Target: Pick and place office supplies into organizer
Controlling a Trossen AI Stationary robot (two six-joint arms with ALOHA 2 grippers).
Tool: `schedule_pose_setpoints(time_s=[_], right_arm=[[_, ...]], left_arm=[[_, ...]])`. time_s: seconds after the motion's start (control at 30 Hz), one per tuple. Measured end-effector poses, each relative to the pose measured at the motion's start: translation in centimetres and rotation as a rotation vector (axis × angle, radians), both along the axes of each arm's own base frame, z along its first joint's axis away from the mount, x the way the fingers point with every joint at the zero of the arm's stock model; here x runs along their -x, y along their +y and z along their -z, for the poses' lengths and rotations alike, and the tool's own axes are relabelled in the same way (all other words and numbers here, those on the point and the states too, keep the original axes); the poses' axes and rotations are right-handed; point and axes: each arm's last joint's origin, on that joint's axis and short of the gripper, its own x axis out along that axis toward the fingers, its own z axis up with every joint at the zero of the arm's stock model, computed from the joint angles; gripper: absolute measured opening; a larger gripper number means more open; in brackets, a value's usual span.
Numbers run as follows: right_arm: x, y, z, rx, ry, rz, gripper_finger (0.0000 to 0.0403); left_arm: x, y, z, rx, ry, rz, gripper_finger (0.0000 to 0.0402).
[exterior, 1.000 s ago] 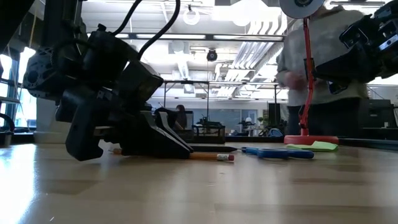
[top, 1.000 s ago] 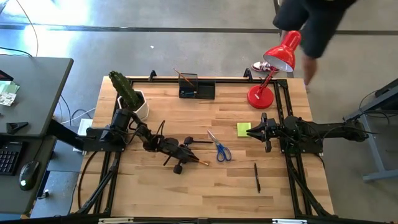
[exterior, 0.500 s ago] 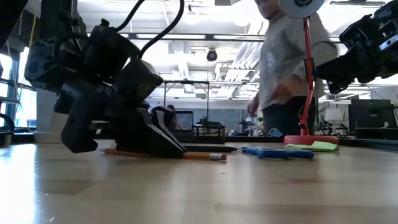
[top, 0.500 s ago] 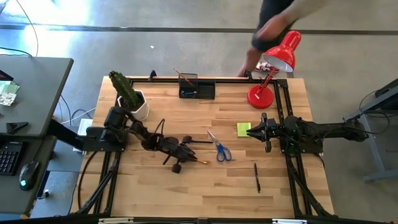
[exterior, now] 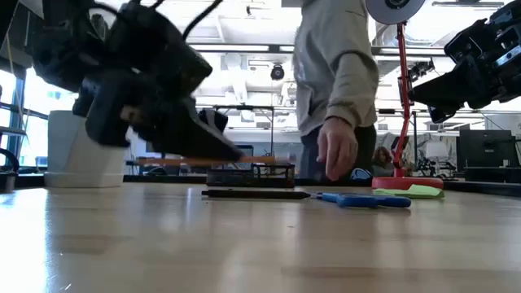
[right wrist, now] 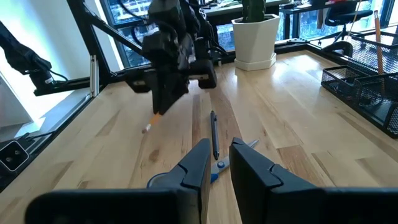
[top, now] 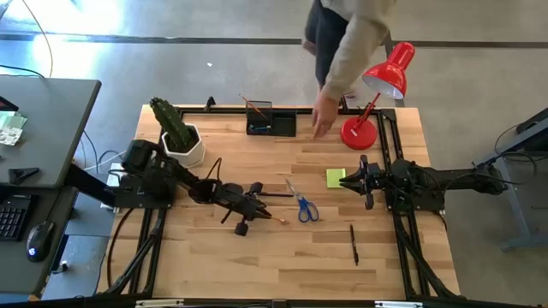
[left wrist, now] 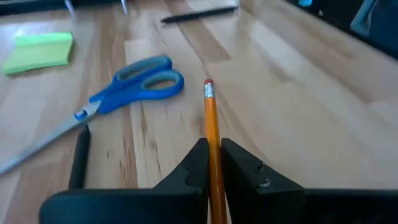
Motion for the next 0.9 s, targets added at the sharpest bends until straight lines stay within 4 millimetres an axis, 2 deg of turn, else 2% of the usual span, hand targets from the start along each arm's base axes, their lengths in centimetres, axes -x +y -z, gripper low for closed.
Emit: schedule_pose_setpoints(time_s=[0.1, 0.3, 0.57, 0.77, 0.9], right_arm=[[0.0, 0.0, 0.0, 0.0, 0.0, 0.0, 0.0053], [0.0, 0.0, 0.0, 0.0, 0.0, 0.0, 0.0052], [0.0, 0.0, 0.0, 0.0, 0.0, 0.0, 0.0053], [0.0, 0.0, 0.0, 0.0, 0.0, 0.0, 0.0053], [0.0, 0.0, 0.0, 0.0, 0.0, 0.0, 0.0053]], left_arm=[[0.3, 0.0, -1.9, 0.061, -0.018, -0.008, 0.0021], [1.5, 0.0, -7.7, 0.248, -0.066, -0.063, 0.0019], [2.5, 0.1, -18.1, 0.362, -0.048, -0.109, 0.0022], [2.8, 0.2, -26.7, 0.296, -0.12, -0.127, 0.0019], [3.5, 0.5, -31.3, 0.242, -0.216, -0.148, 0.0023]])
